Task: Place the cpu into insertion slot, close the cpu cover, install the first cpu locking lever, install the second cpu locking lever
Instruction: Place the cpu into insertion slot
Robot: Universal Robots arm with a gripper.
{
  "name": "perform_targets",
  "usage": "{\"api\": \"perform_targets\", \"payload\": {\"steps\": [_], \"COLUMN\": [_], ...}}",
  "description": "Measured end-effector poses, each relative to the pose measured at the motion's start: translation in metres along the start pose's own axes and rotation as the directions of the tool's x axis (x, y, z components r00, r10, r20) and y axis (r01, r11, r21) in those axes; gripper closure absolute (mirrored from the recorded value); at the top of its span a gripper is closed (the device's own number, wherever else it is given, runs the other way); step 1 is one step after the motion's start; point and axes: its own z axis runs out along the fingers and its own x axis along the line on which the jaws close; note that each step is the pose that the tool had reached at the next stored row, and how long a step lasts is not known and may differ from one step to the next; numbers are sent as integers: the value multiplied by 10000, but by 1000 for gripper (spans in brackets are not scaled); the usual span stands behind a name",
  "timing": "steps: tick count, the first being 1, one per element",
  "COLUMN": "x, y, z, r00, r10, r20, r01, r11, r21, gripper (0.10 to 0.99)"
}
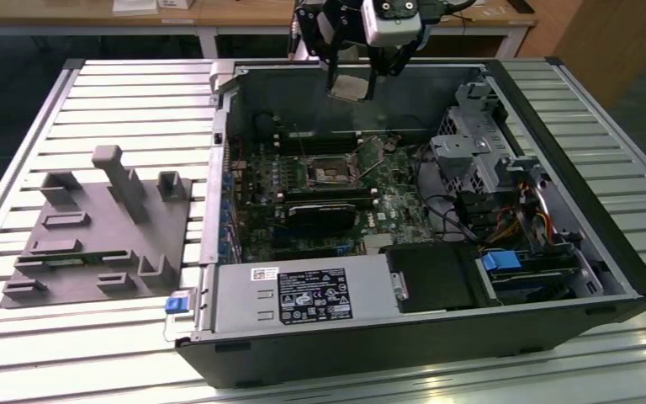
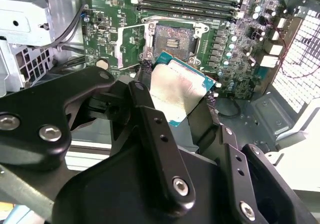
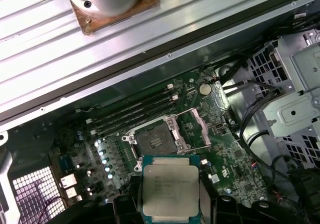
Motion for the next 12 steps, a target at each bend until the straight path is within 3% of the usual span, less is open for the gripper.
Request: {"api": "perform_targets", "payload": {"steps": [12], "x": [0], "y": [0], "z": [2], "r00": [9992], "r10": [400], "r20": [36], "r01": [-400], "r11": [9992], "r21": [-9], "gripper": [545]}}
